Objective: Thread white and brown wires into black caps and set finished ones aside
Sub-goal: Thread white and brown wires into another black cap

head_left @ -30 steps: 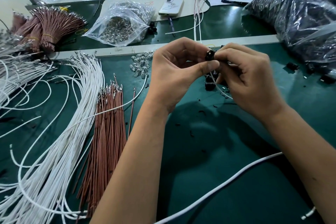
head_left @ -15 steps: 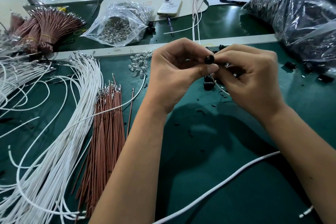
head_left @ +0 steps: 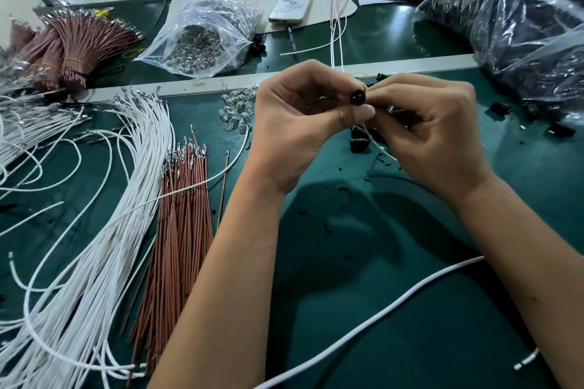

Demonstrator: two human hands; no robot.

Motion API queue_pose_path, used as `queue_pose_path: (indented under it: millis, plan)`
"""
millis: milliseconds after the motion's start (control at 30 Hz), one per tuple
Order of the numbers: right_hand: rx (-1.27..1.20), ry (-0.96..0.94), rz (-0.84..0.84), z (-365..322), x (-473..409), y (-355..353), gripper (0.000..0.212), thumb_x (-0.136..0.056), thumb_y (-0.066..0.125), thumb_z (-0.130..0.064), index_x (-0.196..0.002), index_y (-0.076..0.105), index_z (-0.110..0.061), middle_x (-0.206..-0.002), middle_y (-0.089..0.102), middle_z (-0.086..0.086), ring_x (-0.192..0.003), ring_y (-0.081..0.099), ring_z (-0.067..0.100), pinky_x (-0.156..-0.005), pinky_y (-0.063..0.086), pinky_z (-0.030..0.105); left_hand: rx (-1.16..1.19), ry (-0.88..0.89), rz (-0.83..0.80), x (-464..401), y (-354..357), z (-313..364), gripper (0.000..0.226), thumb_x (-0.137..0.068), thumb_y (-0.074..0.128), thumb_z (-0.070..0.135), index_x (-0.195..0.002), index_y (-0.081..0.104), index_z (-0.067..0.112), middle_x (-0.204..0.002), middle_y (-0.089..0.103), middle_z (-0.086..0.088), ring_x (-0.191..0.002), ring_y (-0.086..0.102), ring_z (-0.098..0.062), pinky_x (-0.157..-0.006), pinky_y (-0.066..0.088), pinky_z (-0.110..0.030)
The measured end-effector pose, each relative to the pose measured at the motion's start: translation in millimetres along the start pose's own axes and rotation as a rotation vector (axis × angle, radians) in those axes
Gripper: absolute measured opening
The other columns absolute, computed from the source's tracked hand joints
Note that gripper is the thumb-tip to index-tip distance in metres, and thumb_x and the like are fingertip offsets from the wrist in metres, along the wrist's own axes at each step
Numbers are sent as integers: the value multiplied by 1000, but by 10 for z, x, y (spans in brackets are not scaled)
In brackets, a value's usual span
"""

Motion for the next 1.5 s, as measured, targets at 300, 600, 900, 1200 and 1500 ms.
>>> queue_pose_path:
  millis: [300,600,900,1200,1500]
  plan:
    - [113,-68,7,-74,4,18,12,-96,69,-1,-100,80,-1,-95,76,10,-82,70,19,-77,54,21,-17,-3,-2,-3,-14,14,33,-67,76,-22,-86,65,3,-83,67,-13,-80,67,-19,-78,55,-29]
    - [161,-78,-10,-92,13,72,19,-91,65,5,-100,80,-3,-91,75,10,-78,69,20,-75,53,23,12,23,-11,-4,8,5,36,-67,73,-26,-87,65,2,-83,67,-14,-78,67,-19,-77,56,-29]
    - [90,-2,-95,16,11,138,11,-92,69,1,-95,80,-1,-82,72,9,-70,63,17,-69,50,23,43,-43,118,-10,-92,-161,28,-71,73,-22,-79,64,3,-78,72,-8,-71,68,-16,-73,57,-29]
    - [-204,159,-162,164,56,264,16,-98,69,-17,-89,76,-7,-76,71,3,-67,64,14,-63,49,29,74,-134,202,-19,-140,-302,21,-78,73,-16,-88,64,1,-85,72,-17,-72,68,-19,-71,56,-30]
    - [-98,231,-214,199,-2,395,26,-92,66,-17,-72,72,-3,-62,61,15,-59,58,36,-58,47,49,-53,-105,397,9,-306,-339,19,-75,80,-10,-83,68,3,-71,71,-4,-63,66,-11,-64,55,-23]
Point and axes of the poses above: each hand's wrist, its own x-axis away from the middle knuckle, its own y-axis out of the palm, z = x × y, the point moved 9 cm from there along -x, towards the middle knuckle
